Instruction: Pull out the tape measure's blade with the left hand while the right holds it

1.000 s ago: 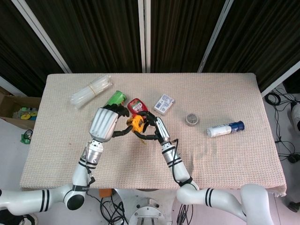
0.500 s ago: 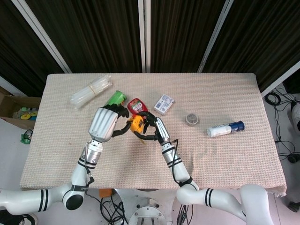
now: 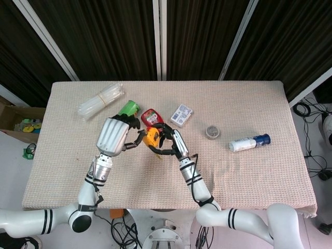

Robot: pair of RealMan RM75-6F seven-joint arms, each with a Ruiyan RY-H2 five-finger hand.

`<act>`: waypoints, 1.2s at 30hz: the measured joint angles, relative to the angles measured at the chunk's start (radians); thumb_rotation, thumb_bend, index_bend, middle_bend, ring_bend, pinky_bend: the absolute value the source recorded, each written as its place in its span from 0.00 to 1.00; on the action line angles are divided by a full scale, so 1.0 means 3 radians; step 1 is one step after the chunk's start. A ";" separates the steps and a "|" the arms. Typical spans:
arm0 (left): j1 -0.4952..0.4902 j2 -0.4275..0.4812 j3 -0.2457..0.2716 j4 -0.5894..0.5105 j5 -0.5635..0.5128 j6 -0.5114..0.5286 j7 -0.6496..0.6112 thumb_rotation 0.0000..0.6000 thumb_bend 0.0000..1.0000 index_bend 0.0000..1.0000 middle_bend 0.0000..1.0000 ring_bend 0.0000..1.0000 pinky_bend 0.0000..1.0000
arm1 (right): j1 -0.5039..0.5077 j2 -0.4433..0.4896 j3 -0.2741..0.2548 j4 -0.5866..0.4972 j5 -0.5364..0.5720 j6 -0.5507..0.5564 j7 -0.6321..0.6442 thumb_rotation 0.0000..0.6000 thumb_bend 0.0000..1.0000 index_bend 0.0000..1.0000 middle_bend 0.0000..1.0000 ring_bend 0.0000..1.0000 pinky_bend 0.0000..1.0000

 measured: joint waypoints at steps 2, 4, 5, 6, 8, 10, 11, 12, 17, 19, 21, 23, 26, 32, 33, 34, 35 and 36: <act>-0.0004 0.0009 -0.0003 -0.0020 -0.0013 -0.0005 0.0001 0.72 0.49 0.56 0.56 0.51 0.62 | -0.0002 0.0000 -0.0001 -0.0001 0.0005 0.0000 -0.0006 1.00 0.45 0.60 0.53 0.53 0.69; -0.0010 0.0020 -0.0002 -0.0032 -0.0017 -0.0008 0.0003 0.82 0.51 0.58 0.57 0.51 0.63 | -0.0003 -0.0002 -0.0003 0.0000 0.0009 -0.0001 -0.0011 1.00 0.45 0.60 0.53 0.53 0.69; -0.0012 0.0022 0.0000 -0.0036 -0.0017 -0.0008 0.0001 0.89 0.52 0.58 0.57 0.51 0.63 | -0.0004 -0.0003 -0.0004 0.0001 0.0010 -0.0001 -0.0014 1.00 0.45 0.60 0.53 0.53 0.69; -0.0013 0.0024 0.0003 -0.0040 -0.0017 -0.0008 -0.0005 0.94 0.53 0.58 0.57 0.51 0.63 | -0.0003 -0.0004 -0.0004 0.0002 0.0011 -0.0001 -0.0015 1.00 0.45 0.60 0.53 0.53 0.69; -0.0014 0.0026 0.0011 -0.0042 -0.0014 -0.0005 -0.0010 1.00 0.54 0.59 0.57 0.52 0.63 | -0.0002 -0.0003 -0.0006 0.0003 0.0012 -0.0007 -0.0017 1.00 0.45 0.60 0.53 0.53 0.69; -0.0015 0.0027 0.0013 -0.0041 -0.0013 0.0000 -0.0016 1.00 0.56 0.59 0.57 0.52 0.63 | -0.0001 -0.0001 -0.0005 0.0002 0.0014 -0.0012 -0.0020 1.00 0.44 0.60 0.53 0.53 0.69; -0.0015 0.0027 0.0012 -0.0040 -0.0011 0.0007 -0.0020 1.00 0.56 0.59 0.57 0.52 0.63 | -0.0001 0.0000 -0.0006 0.0002 0.0014 -0.0012 -0.0023 1.00 0.44 0.60 0.53 0.53 0.69; -0.0014 0.0028 0.0011 -0.0039 -0.0009 0.0016 -0.0029 1.00 0.58 0.59 0.58 0.52 0.64 | -0.0001 0.0001 -0.0005 0.0002 0.0014 -0.0011 -0.0026 1.00 0.44 0.60 0.53 0.53 0.69; -0.0007 0.0045 0.0007 -0.0042 0.0008 0.0047 -0.0049 1.00 0.62 0.61 0.59 0.54 0.65 | -0.0013 0.0019 -0.0003 -0.0012 0.0017 -0.0002 -0.0030 1.00 0.44 0.60 0.53 0.53 0.69; 0.0000 0.0057 0.0003 -0.0047 0.0015 0.0064 -0.0069 1.00 0.63 0.62 0.60 0.54 0.65 | -0.0022 0.0031 -0.0005 -0.0023 0.0015 0.0008 -0.0037 1.00 0.44 0.60 0.53 0.53 0.69; 0.0012 0.0077 -0.0006 -0.0060 0.0016 0.0078 -0.0103 1.00 0.63 0.62 0.60 0.54 0.65 | -0.0036 0.0049 -0.0009 -0.0038 0.0016 0.0017 -0.0046 1.00 0.44 0.60 0.53 0.53 0.69; 0.0026 0.0107 -0.0020 -0.0082 0.0010 0.0091 -0.0145 1.00 0.63 0.62 0.60 0.54 0.65 | -0.0057 0.0069 -0.0017 -0.0054 0.0020 0.0028 -0.0061 1.00 0.44 0.60 0.53 0.53 0.69; 0.0058 0.0185 -0.0057 -0.0126 -0.0003 0.0115 -0.0238 1.00 0.63 0.62 0.60 0.54 0.65 | -0.0092 0.0102 -0.0036 -0.0079 0.0029 0.0040 -0.0076 1.00 0.44 0.60 0.53 0.53 0.69; 0.0131 0.0441 -0.0192 -0.0238 -0.0093 0.0126 -0.0506 1.00 0.63 0.62 0.60 0.54 0.65 | -0.0192 0.0176 -0.0117 -0.0128 0.0027 0.0078 -0.0098 1.00 0.44 0.60 0.53 0.53 0.69; 0.0145 0.0502 -0.0228 -0.0259 -0.0122 0.0116 -0.0587 1.00 0.63 0.62 0.60 0.54 0.65 | -0.0211 0.0189 -0.0136 -0.0134 0.0025 0.0085 -0.0101 1.00 0.44 0.60 0.53 0.53 0.69; 0.0156 0.0548 -0.0255 -0.0273 -0.0144 0.0106 -0.0655 1.00 0.63 0.62 0.60 0.54 0.65 | -0.0241 0.0206 -0.0165 -0.0139 0.0021 0.0097 -0.0103 1.00 0.44 0.60 0.53 0.53 0.69; 0.0166 0.0594 -0.0280 -0.0284 -0.0164 0.0091 -0.0730 1.00 0.63 0.62 0.60 0.54 0.65 | -0.0266 0.0221 -0.0191 -0.0143 0.0016 0.0108 -0.0104 1.00 0.44 0.60 0.53 0.53 0.69; 0.0179 0.0656 -0.0311 -0.0295 -0.0188 0.0063 -0.0842 1.00 0.63 0.62 0.60 0.54 0.65 | -0.0293 0.0235 -0.0218 -0.0145 0.0011 0.0119 -0.0103 1.00 0.44 0.60 0.53 0.53 0.69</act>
